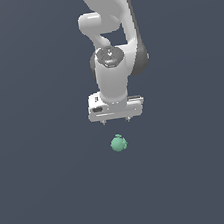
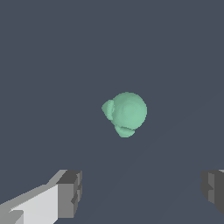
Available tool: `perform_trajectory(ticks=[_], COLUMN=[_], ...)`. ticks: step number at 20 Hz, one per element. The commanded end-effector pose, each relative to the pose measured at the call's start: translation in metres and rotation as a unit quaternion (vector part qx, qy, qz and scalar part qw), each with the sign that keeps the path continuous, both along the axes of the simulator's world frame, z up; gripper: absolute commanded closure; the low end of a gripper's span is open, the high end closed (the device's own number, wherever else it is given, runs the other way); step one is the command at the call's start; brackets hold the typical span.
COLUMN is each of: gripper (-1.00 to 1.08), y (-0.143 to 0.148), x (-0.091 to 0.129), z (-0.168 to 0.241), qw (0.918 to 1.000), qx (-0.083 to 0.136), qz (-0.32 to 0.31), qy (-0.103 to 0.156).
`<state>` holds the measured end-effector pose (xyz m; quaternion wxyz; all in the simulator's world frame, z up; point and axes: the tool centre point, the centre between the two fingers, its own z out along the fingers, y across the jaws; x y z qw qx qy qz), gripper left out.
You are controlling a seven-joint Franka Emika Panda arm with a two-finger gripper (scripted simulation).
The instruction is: Pick up the object and move it to a goal position.
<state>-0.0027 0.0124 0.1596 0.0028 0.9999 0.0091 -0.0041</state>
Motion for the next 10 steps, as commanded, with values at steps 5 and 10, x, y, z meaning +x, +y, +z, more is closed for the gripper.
perform_trajectory(ticks=[5,10], gripper=[-0.92,-0.92], y=[-0.0021,-0.006], x=[0.0031,0.0079], z=[0.0028,0.0092], qw=[1.0,0.9996], qx=[0.001,0.003], qz=[-0.008,-0.027], qy=[-0.004,-0.011])
